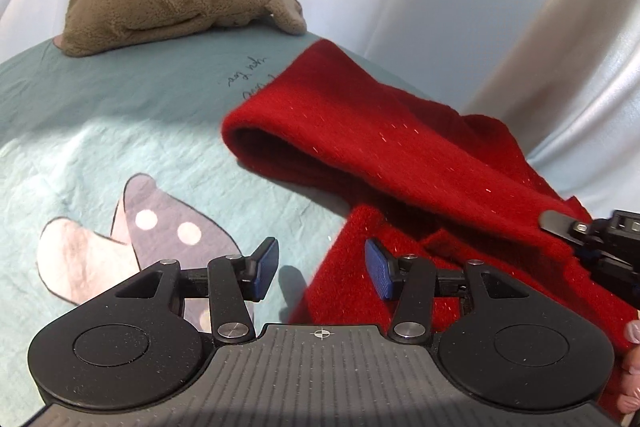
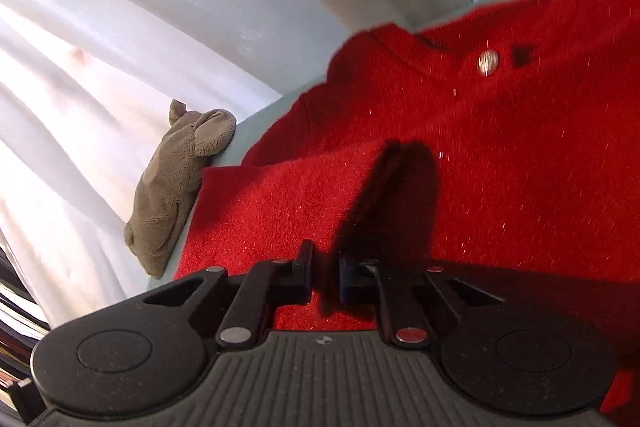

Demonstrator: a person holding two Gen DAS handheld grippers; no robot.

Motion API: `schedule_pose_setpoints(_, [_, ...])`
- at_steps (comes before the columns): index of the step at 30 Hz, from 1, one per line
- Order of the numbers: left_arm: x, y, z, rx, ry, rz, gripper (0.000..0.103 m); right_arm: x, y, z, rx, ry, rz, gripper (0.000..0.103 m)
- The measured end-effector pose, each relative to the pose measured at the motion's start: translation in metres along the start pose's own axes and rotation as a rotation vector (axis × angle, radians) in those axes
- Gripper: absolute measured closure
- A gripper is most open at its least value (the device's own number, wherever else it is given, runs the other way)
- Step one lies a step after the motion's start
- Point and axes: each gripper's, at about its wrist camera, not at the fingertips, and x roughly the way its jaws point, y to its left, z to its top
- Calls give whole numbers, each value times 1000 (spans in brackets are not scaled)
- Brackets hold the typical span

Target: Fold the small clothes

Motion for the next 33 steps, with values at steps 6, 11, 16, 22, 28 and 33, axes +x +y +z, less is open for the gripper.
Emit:
schedule_pose_setpoints(6, [28, -5, 30, 12, 7, 21, 67, -63, -3, 18, -93, -128, -32, 93])
schedule_pose_setpoints(11, [45, -18, 35, 24, 28, 0, 93, -98, -36, 26, -76, -178, -113, 93])
schedule_pose_setpoints(16, [42, -35, 30, 76, 20, -49, 99, -119, -71, 24, -30, -209, -213, 93])
schedule_pose_setpoints(22, [41, -49, 25, 147, 24, -55, 99, -112, -121, 20, 157, -149, -242, 77])
schedule_pose_setpoints(28, [46, -51, 25, 154, 35, -47, 98, -100, -134, 10, 225, -169, -167, 65])
schedule_pose_setpoints(33, [46, -48, 26, 155, 39, -40, 88, -108, -98, 17, 15, -226, -252, 94])
